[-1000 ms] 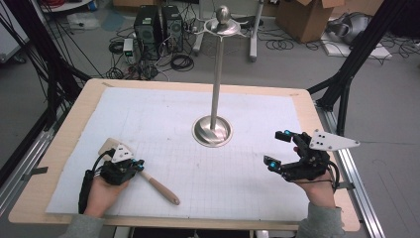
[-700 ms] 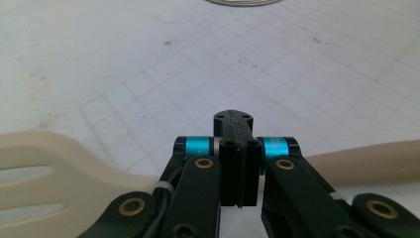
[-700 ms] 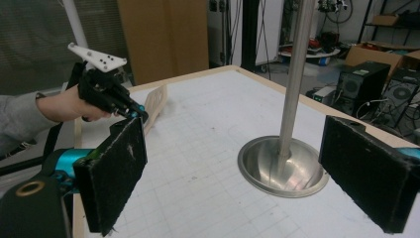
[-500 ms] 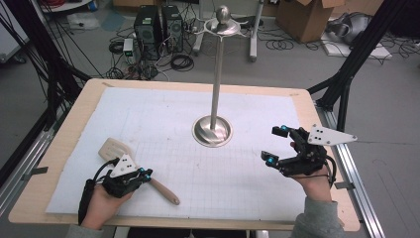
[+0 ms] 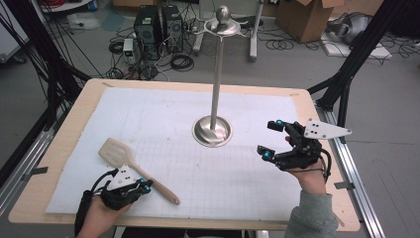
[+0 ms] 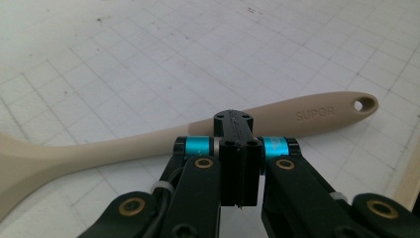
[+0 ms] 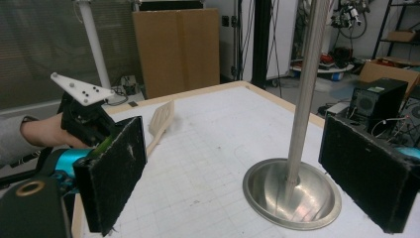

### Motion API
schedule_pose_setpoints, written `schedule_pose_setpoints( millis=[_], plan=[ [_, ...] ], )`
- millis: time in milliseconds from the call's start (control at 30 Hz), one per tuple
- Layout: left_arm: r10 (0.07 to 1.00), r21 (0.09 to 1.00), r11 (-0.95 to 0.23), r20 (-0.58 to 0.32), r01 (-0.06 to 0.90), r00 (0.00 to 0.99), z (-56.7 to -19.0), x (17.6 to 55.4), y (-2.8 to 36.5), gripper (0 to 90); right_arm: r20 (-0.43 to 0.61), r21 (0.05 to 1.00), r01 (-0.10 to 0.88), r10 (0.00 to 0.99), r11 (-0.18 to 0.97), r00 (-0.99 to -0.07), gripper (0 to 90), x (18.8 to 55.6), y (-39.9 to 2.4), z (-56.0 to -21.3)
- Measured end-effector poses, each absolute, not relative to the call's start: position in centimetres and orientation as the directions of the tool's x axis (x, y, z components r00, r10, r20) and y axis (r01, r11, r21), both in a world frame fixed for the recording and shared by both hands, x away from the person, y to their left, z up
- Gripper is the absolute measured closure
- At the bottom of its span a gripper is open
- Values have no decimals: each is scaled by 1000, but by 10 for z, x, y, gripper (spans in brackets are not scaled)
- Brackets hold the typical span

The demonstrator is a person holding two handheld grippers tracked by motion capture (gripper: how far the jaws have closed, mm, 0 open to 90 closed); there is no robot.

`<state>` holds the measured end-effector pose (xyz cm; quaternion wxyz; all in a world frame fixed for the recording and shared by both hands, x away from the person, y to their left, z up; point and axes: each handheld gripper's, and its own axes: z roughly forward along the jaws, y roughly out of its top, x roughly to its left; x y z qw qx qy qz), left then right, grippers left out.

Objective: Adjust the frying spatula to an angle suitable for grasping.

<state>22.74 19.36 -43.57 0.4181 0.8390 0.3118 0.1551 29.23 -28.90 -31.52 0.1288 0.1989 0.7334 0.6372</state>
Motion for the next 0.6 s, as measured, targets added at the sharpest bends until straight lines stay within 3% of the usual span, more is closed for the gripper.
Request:
schedule_pose_setpoints(
  millis=[600],
  plan=[
    [646,789,-471,5,394,763,-446,226,178,897,62,987,121,458,101,-887,102,292,-291,-314]
  ],
)
